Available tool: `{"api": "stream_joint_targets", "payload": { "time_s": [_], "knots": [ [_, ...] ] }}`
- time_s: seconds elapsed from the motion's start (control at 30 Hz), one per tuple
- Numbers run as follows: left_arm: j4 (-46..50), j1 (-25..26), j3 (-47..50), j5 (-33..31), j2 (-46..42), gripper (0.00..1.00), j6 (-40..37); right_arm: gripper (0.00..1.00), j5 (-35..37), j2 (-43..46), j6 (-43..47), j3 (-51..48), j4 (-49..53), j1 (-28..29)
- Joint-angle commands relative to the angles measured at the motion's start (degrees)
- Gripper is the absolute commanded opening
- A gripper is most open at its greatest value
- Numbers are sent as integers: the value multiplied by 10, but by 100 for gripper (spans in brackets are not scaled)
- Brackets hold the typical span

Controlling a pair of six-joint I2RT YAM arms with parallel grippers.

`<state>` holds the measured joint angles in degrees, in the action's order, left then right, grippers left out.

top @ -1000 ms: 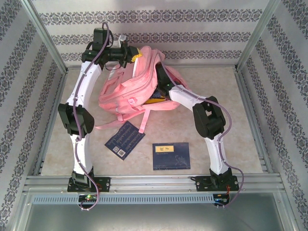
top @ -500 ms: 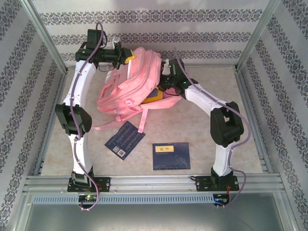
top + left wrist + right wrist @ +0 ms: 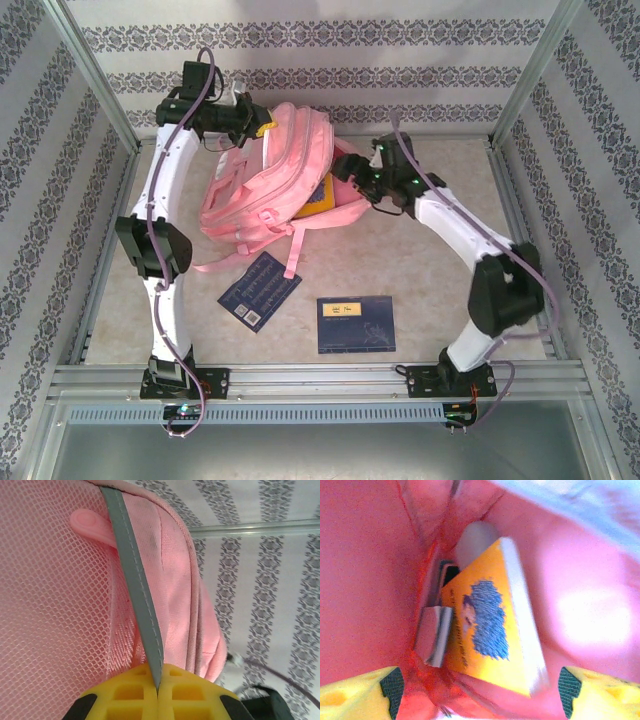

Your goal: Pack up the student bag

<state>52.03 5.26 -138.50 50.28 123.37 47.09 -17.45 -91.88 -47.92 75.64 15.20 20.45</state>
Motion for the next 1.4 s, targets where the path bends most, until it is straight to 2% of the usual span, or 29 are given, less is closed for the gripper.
{"api": "stream_joint_targets", "payload": {
  "time_s": [0.0, 0.07, 0.13, 0.3, 0.43, 0.63, 0.73, 0.8, 0.9, 1.03, 1.17, 1.37],
  "knots": [
    [9, 21, -35, -62, 9, 0, -23, 79, 135, 98, 35, -44, 106, -1],
    [-7, 35, -28, -81, 20, 0, -20, 77, 173, 147, 34, -81, 148, -3],
    [-33, 47, -17, -87, 30, 6, -12, 77, 183, 181, 34, -109, 186, -8],
    [-77, 63, 17, -92, 25, 38, 7, 78, 83, 214, 74, -142, 251, -13],
    [-58, 68, 57, -145, -33, 48, -13, 78, 28, 221, 121, -136, 337, 28],
    [-57, 68, 248, -242, -194, 51, -18, 75, 16, 210, 171, -153, 442, 166],
    [-61, 70, 359, -252, -272, 51, -20, 74, 7, 196, 155, -184, 443, 230],
    [-71, 76, 429, -244, -319, 51, -18, 74, -2, 188, 126, -216, 425, 253],
    [-71, 106, 509, -244, -372, 52, -27, 69, -4, 188, 72, -277, 384, 259],
    [-64, 160, 574, -236, -403, 52, -34, 66, 55, 180, 27, -321, 349, 247],
    [-71, 201, 630, -227, -428, 52, -41, 65, 32, 137, -8, -357, 262, 219],
    [-69, 219, 701, -213, -477, 52, -45, 62, 68, 30, -4, -305, 247, 203]
  ]
}}
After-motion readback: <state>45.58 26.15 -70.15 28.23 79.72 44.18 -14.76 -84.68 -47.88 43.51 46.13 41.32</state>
